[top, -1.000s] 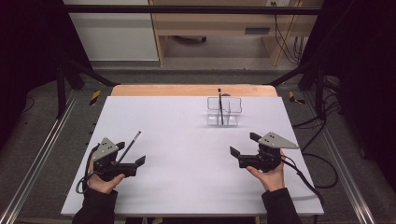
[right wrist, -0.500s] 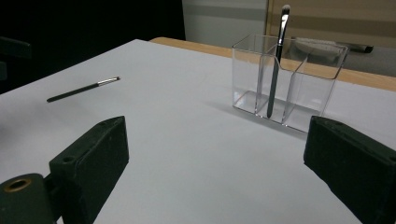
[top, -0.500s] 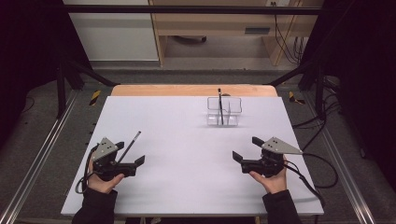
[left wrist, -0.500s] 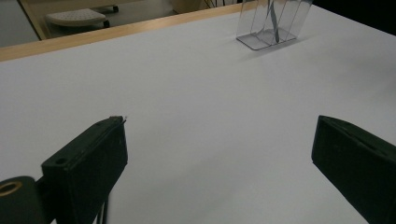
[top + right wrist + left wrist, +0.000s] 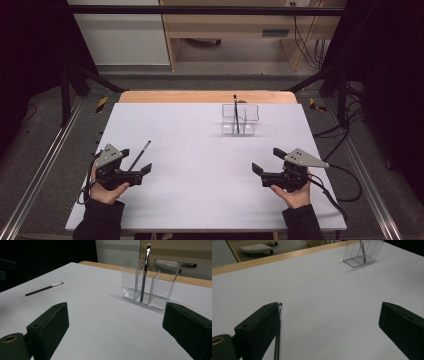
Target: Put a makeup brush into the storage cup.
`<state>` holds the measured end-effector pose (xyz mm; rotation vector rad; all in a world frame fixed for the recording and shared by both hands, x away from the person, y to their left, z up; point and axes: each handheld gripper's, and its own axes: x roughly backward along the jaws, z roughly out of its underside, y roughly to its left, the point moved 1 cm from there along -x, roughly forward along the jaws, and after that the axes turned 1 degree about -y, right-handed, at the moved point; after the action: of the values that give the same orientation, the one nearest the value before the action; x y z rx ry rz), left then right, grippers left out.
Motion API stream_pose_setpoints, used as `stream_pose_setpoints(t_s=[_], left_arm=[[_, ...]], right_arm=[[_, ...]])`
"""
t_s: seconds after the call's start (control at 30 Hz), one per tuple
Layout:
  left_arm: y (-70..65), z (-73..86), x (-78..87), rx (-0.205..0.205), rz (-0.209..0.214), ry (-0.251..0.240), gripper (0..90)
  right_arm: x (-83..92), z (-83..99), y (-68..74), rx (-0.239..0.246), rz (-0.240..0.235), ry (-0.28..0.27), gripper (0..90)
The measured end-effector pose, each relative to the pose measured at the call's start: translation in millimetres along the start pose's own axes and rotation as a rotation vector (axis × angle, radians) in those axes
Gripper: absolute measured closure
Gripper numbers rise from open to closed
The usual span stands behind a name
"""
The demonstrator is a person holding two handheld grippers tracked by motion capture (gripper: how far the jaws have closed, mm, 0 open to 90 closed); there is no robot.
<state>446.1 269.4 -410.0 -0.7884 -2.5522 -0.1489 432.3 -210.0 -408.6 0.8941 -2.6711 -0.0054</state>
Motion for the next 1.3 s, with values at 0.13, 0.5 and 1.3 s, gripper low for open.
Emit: stream_pose_setpoints(t_s=[0.13, 0.5, 1.3], left_arm=[[5.5, -1.9, 0.1, 0.003, -0.017, 0.017, 3.0], [19.2, -6.8, -7.6, -0.006, -0.041, 0.094, 3.0], [46.3, -19.2, -42.2, -0.047, -0.077, 0.285, 4.5]], right_arm=[[0.4, -0.9, 0.7, -0.001, 0.009, 0.004, 7.5], [-0.1, -2.5, 1.7, 0.001, 0.012, 0.017, 8.0], [-4.0, -1.8, 2.3, -0.002, 0.004, 0.035, 8.5]])
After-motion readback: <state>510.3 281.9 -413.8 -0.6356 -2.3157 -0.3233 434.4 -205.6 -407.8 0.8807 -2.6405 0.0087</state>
